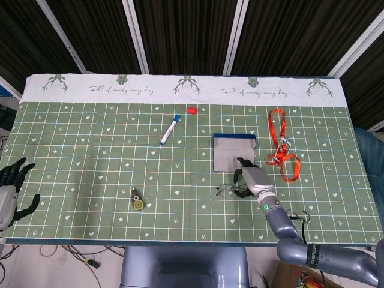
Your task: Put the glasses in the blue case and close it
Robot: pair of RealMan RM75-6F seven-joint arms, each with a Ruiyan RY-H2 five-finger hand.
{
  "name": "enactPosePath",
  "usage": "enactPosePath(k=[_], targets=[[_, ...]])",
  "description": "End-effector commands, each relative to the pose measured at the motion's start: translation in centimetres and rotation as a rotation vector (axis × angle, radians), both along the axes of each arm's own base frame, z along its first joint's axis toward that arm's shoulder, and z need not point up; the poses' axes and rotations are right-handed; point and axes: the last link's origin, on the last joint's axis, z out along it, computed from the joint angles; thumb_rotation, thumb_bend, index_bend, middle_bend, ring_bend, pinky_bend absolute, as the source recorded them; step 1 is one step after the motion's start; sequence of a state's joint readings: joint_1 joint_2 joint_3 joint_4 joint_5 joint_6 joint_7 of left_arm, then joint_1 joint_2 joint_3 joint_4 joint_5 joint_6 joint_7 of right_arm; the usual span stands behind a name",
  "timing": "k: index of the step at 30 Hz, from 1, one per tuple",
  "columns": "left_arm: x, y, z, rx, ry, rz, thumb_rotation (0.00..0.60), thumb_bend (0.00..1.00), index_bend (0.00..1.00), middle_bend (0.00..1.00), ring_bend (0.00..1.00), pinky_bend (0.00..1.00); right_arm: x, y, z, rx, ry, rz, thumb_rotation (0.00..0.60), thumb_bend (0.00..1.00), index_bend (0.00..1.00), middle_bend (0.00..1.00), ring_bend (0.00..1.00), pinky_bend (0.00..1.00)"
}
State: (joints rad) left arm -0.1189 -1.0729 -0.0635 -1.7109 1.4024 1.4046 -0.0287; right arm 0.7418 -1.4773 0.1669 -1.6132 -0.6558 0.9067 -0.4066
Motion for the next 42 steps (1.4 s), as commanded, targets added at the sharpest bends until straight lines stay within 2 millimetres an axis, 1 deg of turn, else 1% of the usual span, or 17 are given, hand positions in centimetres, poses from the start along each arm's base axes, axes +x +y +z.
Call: enactPosePath(k=[1, 7, 19, 25, 35, 42], targets=[[0.0, 0.01, 0.02, 0.0, 0.0, 0.0, 0.6, 0.4, 0.12, 0.01, 0.0, 0.0, 0.06, -0.05, -0.17, 0.0, -0.001, 0.001, 0.6, 0.39, 0.53, 0.02, 0.05, 0.18], [0.0, 0.02, 0.03, 0.001, 0.003, -0.001, 0.6, 0.4, 0.13, 0.01, 0.0, 0.0, 0.11, -0.15, -0.41, 0.004, 0.0, 0.002, 0.6, 0.41, 0.53, 0.02, 0.05, 0.18], [-0.02, 0.04, 0.04, 0.002, 0.003, 0.0, 0.6, 0.4, 0.13, 0.01, 0.0, 0.0, -0.16, -0.15, -0.53, 0.007, 0.007, -0.006, 0.6, 0.41, 0.55, 0.02, 0.05, 0.18], [-0.01, 0.03, 0.03, 0.003, 0.003, 0.0, 0.6, 0.4, 0.13, 0.01, 0.0, 0.0, -0.26, -0.25, -0.71, 0.014, 0.008, -0.01, 0.6, 0.47, 0.56, 0.02, 0.05, 0.18], [-0.05, 0.08, 0.04, 0.002, 0.004, 0.003, 0.6, 0.4, 0.13, 0.01, 0.0, 0.0, -0.36, -0.29, -0.71, 0.017, 0.014, -0.009, 0.6, 0.47, 0.56, 0.02, 0.05, 0.18], [-0.02, 0.06, 0.04, 0.002, 0.004, 0.002, 0.6, 0.4, 0.13, 0.01, 0.0, 0.0, -0.27, -0.27, -0.76, 0.019, 0.011, -0.008, 0.6, 0.47, 0.59, 0.02, 0.05, 0.18]])
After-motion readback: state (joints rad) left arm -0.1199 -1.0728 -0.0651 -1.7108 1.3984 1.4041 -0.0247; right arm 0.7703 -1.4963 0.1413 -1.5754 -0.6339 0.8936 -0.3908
